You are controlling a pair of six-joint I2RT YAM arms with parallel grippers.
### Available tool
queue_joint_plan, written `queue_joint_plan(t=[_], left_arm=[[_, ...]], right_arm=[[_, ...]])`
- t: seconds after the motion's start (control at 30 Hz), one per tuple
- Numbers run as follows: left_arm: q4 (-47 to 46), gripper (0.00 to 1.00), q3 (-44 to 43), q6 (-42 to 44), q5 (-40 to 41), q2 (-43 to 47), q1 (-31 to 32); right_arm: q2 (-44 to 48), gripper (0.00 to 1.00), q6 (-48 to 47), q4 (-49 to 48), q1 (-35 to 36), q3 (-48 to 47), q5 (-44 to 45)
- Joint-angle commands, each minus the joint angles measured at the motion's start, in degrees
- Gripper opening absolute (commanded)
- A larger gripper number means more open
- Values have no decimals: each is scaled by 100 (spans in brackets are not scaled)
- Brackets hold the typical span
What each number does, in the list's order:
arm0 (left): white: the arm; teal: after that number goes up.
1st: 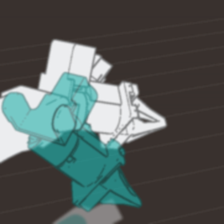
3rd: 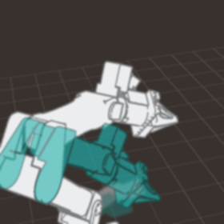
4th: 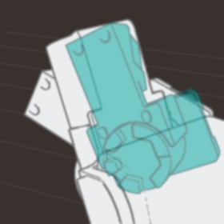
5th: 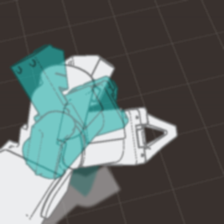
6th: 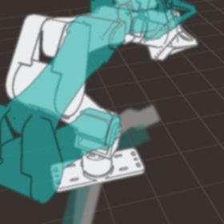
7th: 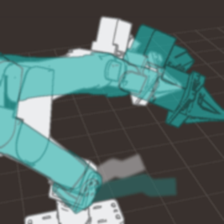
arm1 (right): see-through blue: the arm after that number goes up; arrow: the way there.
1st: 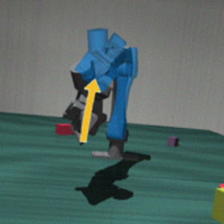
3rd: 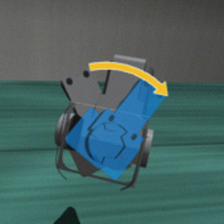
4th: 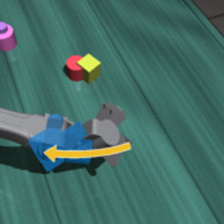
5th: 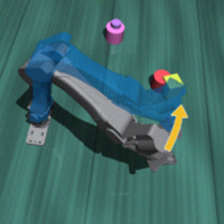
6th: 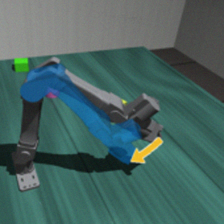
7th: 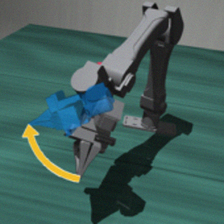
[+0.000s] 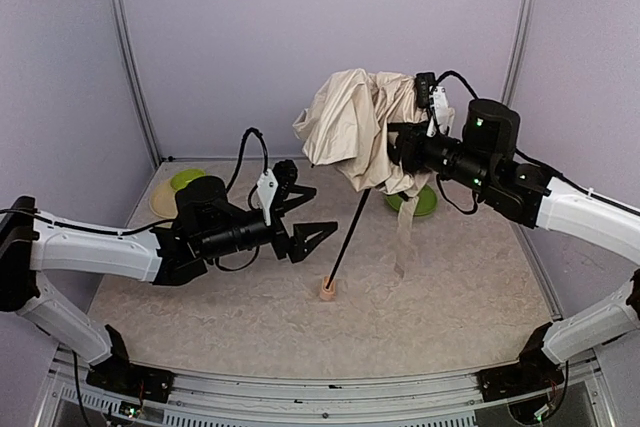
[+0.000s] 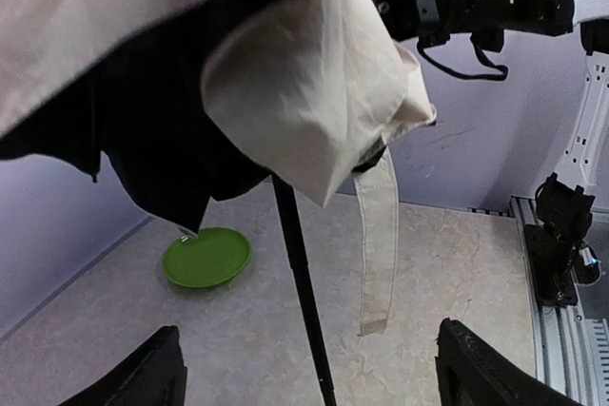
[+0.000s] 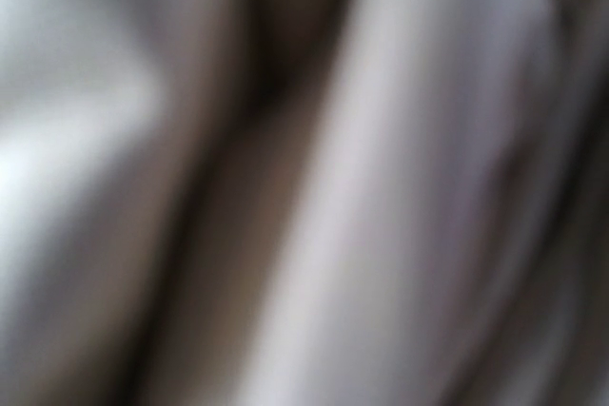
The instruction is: Put away the umbrella
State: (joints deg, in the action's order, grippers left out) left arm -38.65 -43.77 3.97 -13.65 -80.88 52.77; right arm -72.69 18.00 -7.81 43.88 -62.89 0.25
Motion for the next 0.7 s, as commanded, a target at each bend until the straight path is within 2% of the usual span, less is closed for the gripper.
queue_joint_plan(t=[0.0, 0.1, 0.2, 0.3, 0.33, 0.5, 0.6, 0.67], left_arm=[[-510, 81, -148, 301, 1046, -251, 646], [-1047, 74, -41, 656, 1113, -246, 1145], [-1094, 68, -257, 592, 718, -478, 1272], [-1243, 66, -240, 407, 1531, -404, 1159], [-1282, 66, -197, 431, 1711, -330, 1099], [-945, 81, -333, 557, 2301, -449, 852], [-661, 83, -589, 544, 2398, -821, 746], [-433, 82, -758, 528, 2482, -1001, 735]], right_arm=[[76, 14, 681, -1178, 71, -63, 243], [140, 13, 792, -1724, 96, 192, 311], [46, 13, 547, -2354, 111, 301, -540], [11, 13, 114, -2426, 171, 196, -1081], [35, 13, 65, -2424, 181, 221, -1112], [44, 11, 135, -2635, 183, 378, -1195], [-40, 12, 245, -2735, 191, 393, -1297], [-47, 12, 338, -2756, 200, 420, -1293]])
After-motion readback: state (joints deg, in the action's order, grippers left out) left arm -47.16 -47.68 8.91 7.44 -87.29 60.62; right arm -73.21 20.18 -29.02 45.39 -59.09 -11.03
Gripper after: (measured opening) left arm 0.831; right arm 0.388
